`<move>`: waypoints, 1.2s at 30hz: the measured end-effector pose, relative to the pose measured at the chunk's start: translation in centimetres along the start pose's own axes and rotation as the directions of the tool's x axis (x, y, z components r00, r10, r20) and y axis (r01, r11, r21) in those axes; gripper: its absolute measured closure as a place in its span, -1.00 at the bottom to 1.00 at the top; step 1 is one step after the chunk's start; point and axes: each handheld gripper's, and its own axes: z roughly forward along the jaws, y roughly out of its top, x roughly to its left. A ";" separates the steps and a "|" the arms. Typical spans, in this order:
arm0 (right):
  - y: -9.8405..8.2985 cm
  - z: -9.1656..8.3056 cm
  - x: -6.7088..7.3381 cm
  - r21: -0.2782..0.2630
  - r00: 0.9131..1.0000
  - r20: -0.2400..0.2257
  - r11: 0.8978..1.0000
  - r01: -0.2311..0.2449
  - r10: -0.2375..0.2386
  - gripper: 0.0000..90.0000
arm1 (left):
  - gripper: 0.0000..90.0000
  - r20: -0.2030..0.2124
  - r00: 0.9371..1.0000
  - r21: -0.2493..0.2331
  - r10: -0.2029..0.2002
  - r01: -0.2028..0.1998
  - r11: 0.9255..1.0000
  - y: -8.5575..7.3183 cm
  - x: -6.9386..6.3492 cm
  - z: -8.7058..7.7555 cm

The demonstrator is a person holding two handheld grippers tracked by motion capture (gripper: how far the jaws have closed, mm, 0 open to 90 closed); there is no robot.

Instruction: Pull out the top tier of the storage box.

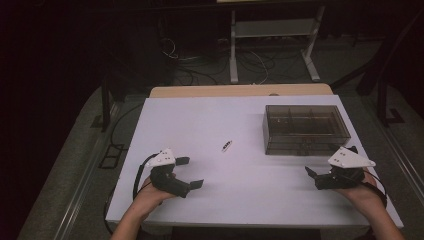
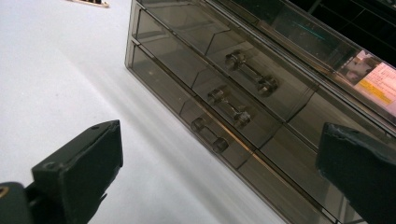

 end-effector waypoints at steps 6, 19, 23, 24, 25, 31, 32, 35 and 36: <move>0.1 0.0 0.1 0.000 1.000 0.007 1.000 0.014 -0.014 -0.99 | -1.00 -0.001 1.000 -0.002 -0.002 0.002 1.000 0.0 0.0 0.0; 0.2 -0.1 0.2 0.003 0.998 0.036 0.999 0.052 -0.052 -0.99 | -1.00 -0.003 1.000 0.001 0.003 -0.003 1.000 0.0 0.0 0.0; 0.3 -0.2 0.2 0.004 0.997 0.043 0.998 0.064 -0.064 -0.99 | -1.00 -0.001 1.000 -0.001 -0.001 0.001 1.000 0.0 0.0 0.0; 0.3 -0.2 0.2 0.005 0.997 0.045 0.998 0.065 -0.066 -0.99 | -1.00 -0.001 1.000 0.000 0.000 0.000 1.000 0.0 0.0 0.0; 0.3 -0.2 0.3 0.005 0.997 0.047 0.998 0.069 -0.069 -0.99 | -1.00 -0.002 1.000 0.001 0.000 0.000 1.000 0.0 0.0 0.0; 0.3 -0.2 0.4 0.005 0.994 0.061 0.996 0.092 -0.092 -0.99 | -1.00 -0.007 1.000 -0.003 0.000 0.000 1.000 0.0 0.0 0.0; 0.4 -0.2 0.4 0.005 0.994 0.063 0.996 0.094 -0.094 -0.99 | -1.00 -0.007 1.000 -0.004 -0.003 0.003 1.000 0.0 0.0 0.0; 0.4 -0.2 0.5 0.007 0.992 0.066 0.994 0.105 -0.105 -0.99 | -1.00 -0.007 1.000 -0.003 0.001 -0.001 1.000 0.0 0.0 0.0; 0.4 -0.2 0.5 0.010 0.992 0.068 0.994 0.108 -0.108 -0.99 | -1.00 -0.007 1.000 -0.002 0.002 -0.002 1.000 0.1 -0.1 0.0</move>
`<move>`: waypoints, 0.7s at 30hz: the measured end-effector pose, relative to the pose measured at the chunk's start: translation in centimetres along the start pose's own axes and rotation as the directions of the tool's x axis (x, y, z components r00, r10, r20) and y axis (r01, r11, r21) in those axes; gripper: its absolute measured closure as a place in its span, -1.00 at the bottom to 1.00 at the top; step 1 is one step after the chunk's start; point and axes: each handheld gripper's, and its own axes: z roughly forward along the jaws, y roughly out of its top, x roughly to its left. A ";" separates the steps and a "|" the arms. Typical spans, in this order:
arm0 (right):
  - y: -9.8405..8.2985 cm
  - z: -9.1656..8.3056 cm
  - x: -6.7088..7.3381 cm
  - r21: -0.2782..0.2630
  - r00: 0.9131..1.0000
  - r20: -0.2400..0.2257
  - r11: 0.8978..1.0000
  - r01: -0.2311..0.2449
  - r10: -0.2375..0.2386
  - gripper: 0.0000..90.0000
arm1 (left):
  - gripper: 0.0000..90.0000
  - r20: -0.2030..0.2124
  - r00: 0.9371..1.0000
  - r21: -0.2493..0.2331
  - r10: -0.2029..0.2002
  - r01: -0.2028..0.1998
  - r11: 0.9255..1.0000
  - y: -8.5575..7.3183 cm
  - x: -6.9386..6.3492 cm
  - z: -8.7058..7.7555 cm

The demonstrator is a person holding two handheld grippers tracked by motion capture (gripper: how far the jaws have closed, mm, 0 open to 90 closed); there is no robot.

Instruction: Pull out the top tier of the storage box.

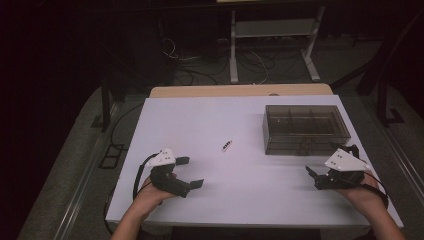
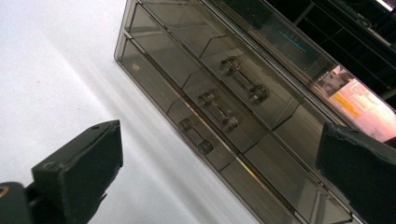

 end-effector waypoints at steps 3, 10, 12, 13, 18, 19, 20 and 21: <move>0.1 0.0 0.1 -0.001 1.000 0.006 1.000 0.009 -0.009 -0.99 | -1.00 -0.009 1.000 0.001 0.006 -0.006 1.000 0.0 0.0 0.0; 0.1 0.0 0.1 0.001 0.999 0.020 1.000 0.030 -0.030 -0.99 | -1.00 -0.002 1.000 0.003 -0.009 0.009 1.000 0.0 0.0 0.1; 0.1 0.0 0.1 0.002 0.999 0.024 0.999 0.033 -0.033 -0.99 | -1.00 -0.004 1.000 0.004 -0.003 0.003 1.000 0.0 0.0 0.1; 0.1 -0.1 0.1 0.002 0.999 0.026 0.999 0.038 -0.038 -0.99 | -1.00 -0.004 1.000 0.003 -0.001 0.001 1.000 0.0 0.0 0.1; 0.1 -0.1 0.2 0.004 0.998 0.031 0.999 0.052 -0.052 -0.99 | -1.00 -0.003 1.000 0.003 0.000 0.000 1.000 0.0 -0.1 0.1; 0.1 -0.1 0.2 0.005 0.998 0.035 0.998 0.057 -0.057 -0.99 | -1.00 -0.003 1.000 0.003 -0.001 0.001 1.000 0.0 -0.1 0.1; 0.2 -0.1 0.2 0.005 0.998 0.038 0.998 0.059 -0.059 -0.99 | -1.00 -0.003 1.000 0.002 -0.002 0.002 1.000 0.0 -0.1 0.1; 0.2 -0.1 0.2 0.004 0.997 0.041 0.998 0.064 -0.064 -0.99 | -1.00 -0.003 1.000 0.001 -0.003 0.003 1.000 0.0 -0.1 0.1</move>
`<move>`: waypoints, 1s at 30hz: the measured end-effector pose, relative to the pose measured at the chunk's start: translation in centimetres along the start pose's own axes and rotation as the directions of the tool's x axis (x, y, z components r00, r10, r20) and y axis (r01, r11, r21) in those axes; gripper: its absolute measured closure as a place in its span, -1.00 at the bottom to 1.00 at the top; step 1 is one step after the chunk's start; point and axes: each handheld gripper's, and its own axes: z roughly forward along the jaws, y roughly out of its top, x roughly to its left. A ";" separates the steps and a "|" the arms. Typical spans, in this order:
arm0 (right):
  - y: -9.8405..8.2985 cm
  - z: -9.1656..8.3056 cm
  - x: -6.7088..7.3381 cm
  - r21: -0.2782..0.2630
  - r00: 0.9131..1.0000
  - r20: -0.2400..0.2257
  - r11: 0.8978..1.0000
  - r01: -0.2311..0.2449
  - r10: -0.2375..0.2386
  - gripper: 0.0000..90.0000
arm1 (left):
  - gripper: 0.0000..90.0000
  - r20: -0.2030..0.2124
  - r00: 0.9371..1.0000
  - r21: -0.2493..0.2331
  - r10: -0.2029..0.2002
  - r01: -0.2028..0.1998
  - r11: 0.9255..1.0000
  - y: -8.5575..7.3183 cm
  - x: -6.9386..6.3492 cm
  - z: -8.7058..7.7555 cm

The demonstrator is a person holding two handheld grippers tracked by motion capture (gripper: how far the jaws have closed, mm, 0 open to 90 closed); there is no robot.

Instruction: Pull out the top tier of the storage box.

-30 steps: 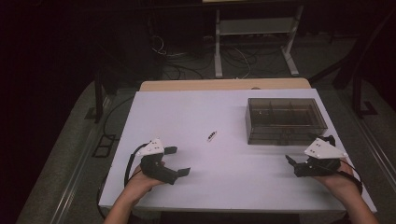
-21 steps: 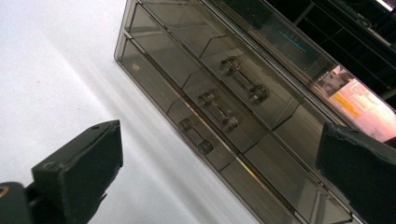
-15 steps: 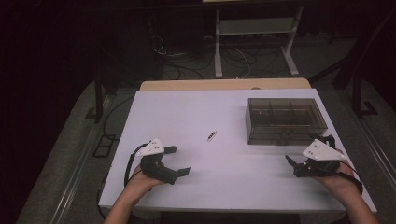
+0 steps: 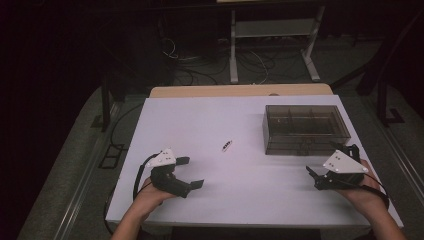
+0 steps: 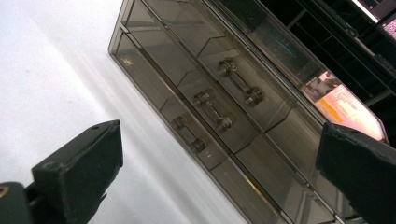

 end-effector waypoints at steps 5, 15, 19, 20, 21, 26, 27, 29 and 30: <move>0.0 0.0 -0.2 0.000 1.000 0.019 1.000 0.011 -0.011 -0.99 | -1.00 0.001 1.000 -0.002 -0.002 0.002 1.000 0.0 0.0 0.1; 0.0 0.1 -0.1 0.011 0.998 0.034 0.999 0.049 -0.049 -0.99 | -1.00 0.004 1.000 -0.002 0.001 -0.001 1.000 0.0 0.0 0.1; 0.1 0.1 0.0 0.015 0.997 0.042 0.998 0.062 -0.063 -0.99 | -1.00 0.003 1.000 -0.001 0.003 -0.003 1.000 -0.1 0.0 0.1; 0.1 0.1 0.0 0.014 0.997 0.044 0.998 0.067 -0.068 -0.99 | -1.00 0.003 1.000 -0.002 0.001 -0.001 1.000 -0.1 0.0 0.1; 0.2 0.1 0.0 0.013 0.996 0.046 0.997 0.074 -0.074 -0.99 | -1.00 0.002 1.000 -0.002 0.001 -0.001 1.000 -0.1 0.0 0.1; 0.2 0.1 0.2 0.017 0.993 0.055 0.995 0.100 -0.100 -0.99 | -1.00 0.000 1.000 -0.001 0.003 -0.003 1.000 -0.1 0.0 0.1; 0.2 0.1 0.3 0.018 0.993 0.056 0.994 0.104 -0.105 -0.99 | -1.00 0.000 1.000 -0.001 0.001 -0.001 1.000 -0.1 0.1 0.1; 0.3 0.2 0.4 0.022 0.992 0.060 0.994 0.111 -0.113 -0.99 | -1.00 0.001 1.000 -0.003 0.002 -0.002 1.000 -0.1 0.1 0.0; 0.3 0.2 0.4 0.026 0.991 0.064 0.993 0.117 -0.119 -0.99 | -1.00 0.000 1.000 -0.003 0.002 -0.002 1.000 -0.1 0.1 0.0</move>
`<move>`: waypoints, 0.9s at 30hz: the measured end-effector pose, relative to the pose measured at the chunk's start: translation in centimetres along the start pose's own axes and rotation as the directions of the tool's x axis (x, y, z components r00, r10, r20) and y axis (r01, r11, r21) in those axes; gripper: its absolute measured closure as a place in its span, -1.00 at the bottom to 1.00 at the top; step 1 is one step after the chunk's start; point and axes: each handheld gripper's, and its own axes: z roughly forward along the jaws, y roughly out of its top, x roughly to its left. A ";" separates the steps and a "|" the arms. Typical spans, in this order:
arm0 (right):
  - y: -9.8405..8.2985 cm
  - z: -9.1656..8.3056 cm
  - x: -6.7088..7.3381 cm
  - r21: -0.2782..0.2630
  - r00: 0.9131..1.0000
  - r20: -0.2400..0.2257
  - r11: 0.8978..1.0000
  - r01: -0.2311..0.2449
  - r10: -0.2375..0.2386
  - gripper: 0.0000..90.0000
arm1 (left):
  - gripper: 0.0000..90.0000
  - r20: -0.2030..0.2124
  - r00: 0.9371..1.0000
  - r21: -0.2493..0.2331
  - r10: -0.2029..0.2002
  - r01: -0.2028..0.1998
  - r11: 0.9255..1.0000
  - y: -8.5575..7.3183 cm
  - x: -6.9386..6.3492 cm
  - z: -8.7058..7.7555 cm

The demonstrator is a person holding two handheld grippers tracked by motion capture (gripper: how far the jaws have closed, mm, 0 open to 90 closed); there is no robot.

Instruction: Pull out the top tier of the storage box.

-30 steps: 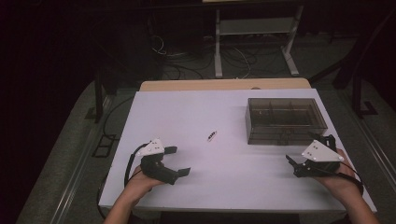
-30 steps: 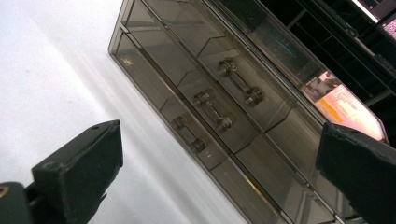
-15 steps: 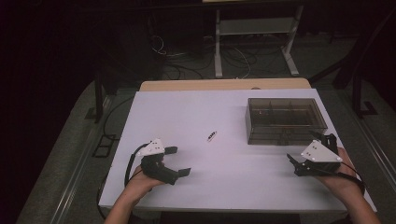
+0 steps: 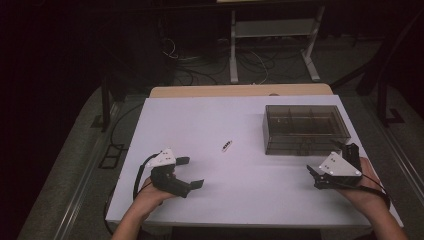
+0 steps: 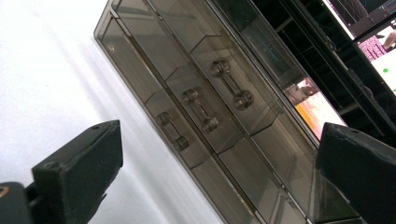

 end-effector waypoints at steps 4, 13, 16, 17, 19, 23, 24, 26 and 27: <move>0.1 0.0 0.2 0.002 1.000 0.008 1.000 0.018 -0.018 -0.99 | -1.00 0.001 1.000 0.001 0.002 -0.002 1.000 0.0 0.0 0.0; 0.2 0.0 0.5 0.016 0.997 0.038 0.997 0.073 -0.073 -0.99 | -1.00 -0.001 1.000 -0.001 0.002 -0.002 1.000 0.0 0.0 0.0; 0.1 0.1 0.6 0.025 0.995 0.050 0.996 0.089 -0.090 -0.99 | -1.00 -0.002 1.000 -0.003 0.003 -0.003 1.000 0.0 0.0 -0.1; 0.1 0.1 0.6 0.027 0.994 0.055 0.995 0.094 -0.096 -0.99 | -1.00 -0.002 1.000 -0.003 0.003 -0.003 1.000 0.0 0.0 -0.1; 0.1 0.1 0.6 0.029 0.993 0.060 0.994 0.101 -0.102 -0.99 | -1.00 -0.002 1.000 -0.004 0.004 -0.004 1.000 0.0 0.0 -0.1; 0.1 0.1 0.6 0.039 0.989 0.074 0.991 0.125 -0.127 -0.99 | -1.00 -0.002 1.000 -0.003 0.004 -0.004 1.000 0.0 0.0 0.0; 0.1 0.1 0.7 0.040 0.988 0.076 0.991 0.130 -0.132 -0.99 | -1.00 -0.002 1.000 -0.002 0.004 -0.004 1.000 0.0 0.0 0.0; 0.1 0.1 0.7 0.043 0.986 0.083 0.989 0.144 -0.147 -0.99 | -1.00 -0.002 1.000 -0.003 0.003 -0.003 1.000 0.0 0.0 0.0; 0.1 0.2 0.8 0.044 0.984 0.088 0.988 0.151 -0.154 -0.99 | -1.00 -0.002 1.000 -0.003 0.004 -0.004 1.000 0.0 0.0 0.0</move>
